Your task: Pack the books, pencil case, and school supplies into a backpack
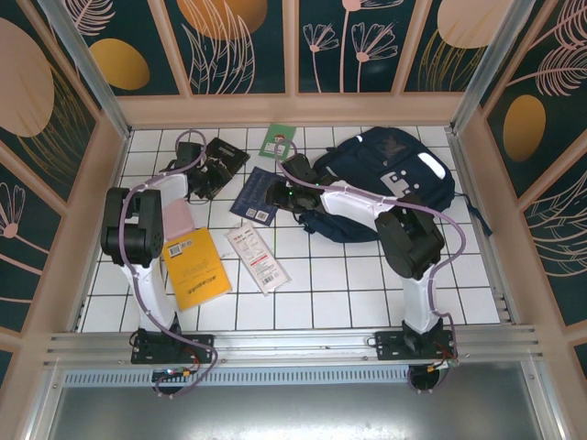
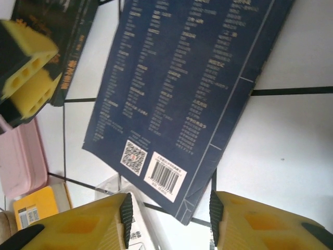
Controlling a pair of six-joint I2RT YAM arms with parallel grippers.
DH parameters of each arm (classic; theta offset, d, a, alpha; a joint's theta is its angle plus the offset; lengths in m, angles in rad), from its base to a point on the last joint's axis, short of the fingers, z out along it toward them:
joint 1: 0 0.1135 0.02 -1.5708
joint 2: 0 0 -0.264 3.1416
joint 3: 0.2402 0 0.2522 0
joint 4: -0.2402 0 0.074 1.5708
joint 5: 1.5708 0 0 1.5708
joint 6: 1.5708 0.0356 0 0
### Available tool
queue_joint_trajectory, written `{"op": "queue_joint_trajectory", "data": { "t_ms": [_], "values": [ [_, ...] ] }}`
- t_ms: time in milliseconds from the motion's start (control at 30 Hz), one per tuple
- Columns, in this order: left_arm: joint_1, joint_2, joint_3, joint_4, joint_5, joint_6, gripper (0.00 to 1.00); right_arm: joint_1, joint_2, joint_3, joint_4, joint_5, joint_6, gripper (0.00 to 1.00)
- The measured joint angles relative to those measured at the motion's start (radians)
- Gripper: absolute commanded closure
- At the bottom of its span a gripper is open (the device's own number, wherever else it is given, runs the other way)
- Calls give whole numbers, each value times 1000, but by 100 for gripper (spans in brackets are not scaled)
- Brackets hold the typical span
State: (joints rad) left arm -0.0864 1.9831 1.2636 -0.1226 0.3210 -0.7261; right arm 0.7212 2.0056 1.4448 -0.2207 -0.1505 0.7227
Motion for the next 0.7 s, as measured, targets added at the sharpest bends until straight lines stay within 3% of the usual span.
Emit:
{"op": "queue_joint_trajectory", "data": {
  "t_ms": [333, 700],
  "values": [
    [-82, -26, -72, 68, 102, 15, 59, -7, 115, 46, -3, 24, 60, 55],
    [-89, -12, -150, 169, 117, 3, 64, -7, 182, 111, -31, 82, 122, 54]
  ]
}}
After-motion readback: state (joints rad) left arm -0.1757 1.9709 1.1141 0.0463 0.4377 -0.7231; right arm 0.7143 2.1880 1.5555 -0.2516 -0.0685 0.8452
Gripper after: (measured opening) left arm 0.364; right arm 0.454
